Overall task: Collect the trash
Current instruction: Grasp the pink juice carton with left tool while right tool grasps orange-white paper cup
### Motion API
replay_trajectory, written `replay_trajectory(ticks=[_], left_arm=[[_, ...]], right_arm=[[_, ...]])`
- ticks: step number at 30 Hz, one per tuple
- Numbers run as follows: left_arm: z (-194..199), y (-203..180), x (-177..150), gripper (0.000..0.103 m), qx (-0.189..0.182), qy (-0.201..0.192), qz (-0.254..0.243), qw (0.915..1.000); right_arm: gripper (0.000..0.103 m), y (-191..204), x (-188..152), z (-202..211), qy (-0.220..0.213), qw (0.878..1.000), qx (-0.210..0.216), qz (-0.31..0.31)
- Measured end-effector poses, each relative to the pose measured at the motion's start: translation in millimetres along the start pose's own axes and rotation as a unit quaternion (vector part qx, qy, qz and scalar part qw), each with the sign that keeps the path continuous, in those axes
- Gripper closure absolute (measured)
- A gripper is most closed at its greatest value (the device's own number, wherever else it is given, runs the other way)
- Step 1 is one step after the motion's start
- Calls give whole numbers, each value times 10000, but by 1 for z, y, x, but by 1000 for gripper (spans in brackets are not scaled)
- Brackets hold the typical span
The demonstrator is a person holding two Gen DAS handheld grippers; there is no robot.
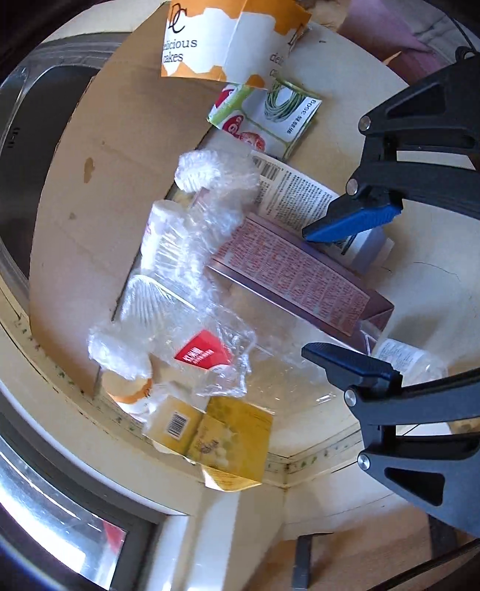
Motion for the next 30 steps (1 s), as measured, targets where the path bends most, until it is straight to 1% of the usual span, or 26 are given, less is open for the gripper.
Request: replay_trajectory(ticks=[1, 6, 10, 13, 15, 19, 22, 25, 28, 30], left_arm=[[1, -1, 2, 55, -88, 19, -21, 10000], [-3, 2, 6, 59, -185, 38, -162, 9997], [-12, 10, 7, 59, -217, 208, -23, 9995], [-20, 11, 5, 56, -275, 345, 110, 9990], [-28, 9, 1, 57, -328, 495, 197, 9980], [-21, 10, -7, 61, -401, 463, 353, 9975], [-9, 22, -16, 63, -251, 467, 629, 9966], [6, 36, -29, 63, -237, 420, 1090, 9929], [28, 45, -46, 63, -330, 370, 1547, 9867], [45, 47, -59, 64, -490, 298, 1906, 9800]], right_arm=[[102, 0, 0, 1, -11, 10000, -11, 8], [102, 2, 0, 6, -91, 10000, -12, 18], [102, 2, -3, 8, -110, 9999, 4, 55], [102, 0, -6, 5, -80, 10000, 15, 24], [102, -1, -8, 4, -64, 10000, 21, -3], [102, 1, -9, 3, -55, 10000, 41, 8], [102, 5, -7, 4, -92, 9999, 74, 35], [102, 12, -5, 7, -122, 9998, 115, 127], [102, 19, -5, 10, -135, 9996, 153, 194], [102, 24, -8, 13, -127, 9994, 216, 234]])
Point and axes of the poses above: each gripper's, at about its wrist camera, not at the fingertips, and z roughly against the way its jaws point, y to its left, x to its top, the point moved 5 cm from there along -z, roughly the way its jaws point, and after that the axes turned 15 degrees about x, right-handed, at the moved point
